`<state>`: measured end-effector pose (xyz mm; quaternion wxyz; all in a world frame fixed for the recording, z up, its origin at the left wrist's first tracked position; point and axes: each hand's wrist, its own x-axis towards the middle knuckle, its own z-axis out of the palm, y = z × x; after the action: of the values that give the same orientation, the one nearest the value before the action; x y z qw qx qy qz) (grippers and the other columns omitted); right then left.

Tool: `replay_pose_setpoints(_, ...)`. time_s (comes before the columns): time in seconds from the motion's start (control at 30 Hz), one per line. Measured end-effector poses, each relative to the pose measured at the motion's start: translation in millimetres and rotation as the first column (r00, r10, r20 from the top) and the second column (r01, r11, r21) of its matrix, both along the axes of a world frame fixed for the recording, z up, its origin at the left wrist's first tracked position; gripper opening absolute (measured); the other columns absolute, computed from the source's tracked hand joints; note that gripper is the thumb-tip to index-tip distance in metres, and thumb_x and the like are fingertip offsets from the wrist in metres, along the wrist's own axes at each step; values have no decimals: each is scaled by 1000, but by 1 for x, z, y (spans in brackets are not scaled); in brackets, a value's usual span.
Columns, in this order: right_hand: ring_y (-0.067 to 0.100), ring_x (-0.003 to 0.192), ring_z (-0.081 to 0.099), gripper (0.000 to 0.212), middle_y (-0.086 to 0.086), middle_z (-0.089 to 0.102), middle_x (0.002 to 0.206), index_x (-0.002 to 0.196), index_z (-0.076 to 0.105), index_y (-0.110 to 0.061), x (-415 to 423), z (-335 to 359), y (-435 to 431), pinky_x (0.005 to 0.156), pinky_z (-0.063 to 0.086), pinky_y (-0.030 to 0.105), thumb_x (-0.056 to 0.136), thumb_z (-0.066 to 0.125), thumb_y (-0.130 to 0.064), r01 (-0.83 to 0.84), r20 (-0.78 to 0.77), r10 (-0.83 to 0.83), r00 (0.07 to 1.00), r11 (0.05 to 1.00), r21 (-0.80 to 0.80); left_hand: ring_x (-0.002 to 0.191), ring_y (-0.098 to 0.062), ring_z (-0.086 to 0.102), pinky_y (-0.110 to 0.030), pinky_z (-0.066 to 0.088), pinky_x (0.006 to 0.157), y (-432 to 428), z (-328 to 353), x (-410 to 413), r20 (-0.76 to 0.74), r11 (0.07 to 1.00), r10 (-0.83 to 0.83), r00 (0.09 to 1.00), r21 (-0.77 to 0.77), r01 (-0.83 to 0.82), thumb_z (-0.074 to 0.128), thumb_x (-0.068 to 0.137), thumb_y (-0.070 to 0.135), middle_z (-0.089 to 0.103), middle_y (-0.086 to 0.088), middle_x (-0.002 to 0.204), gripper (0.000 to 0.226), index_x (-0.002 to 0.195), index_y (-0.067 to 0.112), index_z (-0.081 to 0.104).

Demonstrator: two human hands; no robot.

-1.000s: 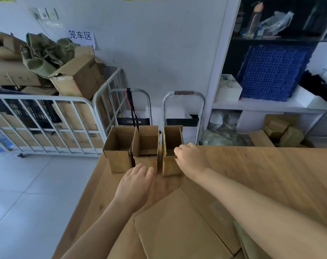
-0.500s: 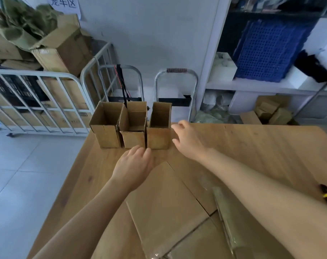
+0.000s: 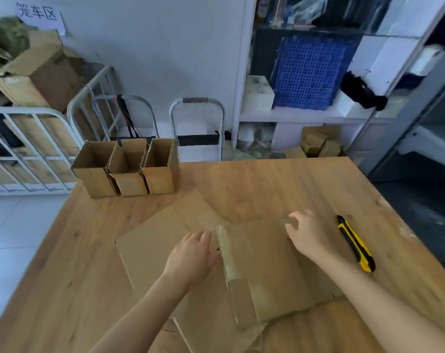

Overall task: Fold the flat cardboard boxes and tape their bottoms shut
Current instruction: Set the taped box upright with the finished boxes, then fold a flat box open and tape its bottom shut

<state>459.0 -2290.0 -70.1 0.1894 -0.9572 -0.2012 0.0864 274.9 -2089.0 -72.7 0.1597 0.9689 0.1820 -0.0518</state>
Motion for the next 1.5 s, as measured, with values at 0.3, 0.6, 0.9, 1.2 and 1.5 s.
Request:
replay_pose_setpoints(0.3, 23, 120, 57, 39, 7, 59, 131, 129, 59, -7, -40, -38, -80, 100, 43, 30, 96, 57, -27, 79, -383, -52, 922, 995, 54, 121, -25, 52, -33, 44, 93, -76, -12, -5, -49, 923, 243, 969, -296, -247, 47, 95, 27, 53, -8, 133, 50, 140, 11, 35)
replay_pose_setpoints(0.6, 16, 88, 61, 7, -4, 64, 89, 87, 59, -14, -78, -16, -100, 78, 51, 31, 87, 63, -9, 221, -493, -24, 870, 912, 345, 124, -18, 47, -26, 39, 95, -142, 21, -27, 100, 866, 370, 923, -397, -304, 55, 92, 28, 40, -3, 145, 55, 143, 17, 36)
replay_pose_setpoints(0.9, 16, 92, 63, 10, 1, 66, 97, 94, 60, -17, -92, 17, -159, 76, 52, 28, 88, 67, -12, 210, -462, 74, 884, 820, 532, 131, -16, 40, -20, 35, 92, -202, 28, -72, 202, 845, 443, 873, -419, -332, 58, 91, 27, 41, -1, 144, 59, 145, 18, 34)
replay_pose_setpoints(1.2, 14, 79, 56, 15, -5, 60, 83, 88, 61, -15, -123, 15, -197, 62, 39, 17, 82, 71, -7, 107, -281, 50, 958, 849, 518, 125, -16, 47, -29, 40, 102, -226, 24, -93, 194, 824, 444, 875, -472, -313, 62, 89, 23, 50, -2, 138, 58, 141, 15, 39)
replay_pose_setpoints(1.5, 8, 75, 54, 16, -11, 58, 78, 82, 57, -20, -144, 33, -216, 63, 38, 13, 88, 66, -7, -126, -96, 175, 980, 915, 383, 115, -14, 53, -26, 43, 85, -220, 30, -115, 126, 824, 446, 886, -444, -352, 56, 93, 32, 52, -5, 138, 58, 144, 16, 35)
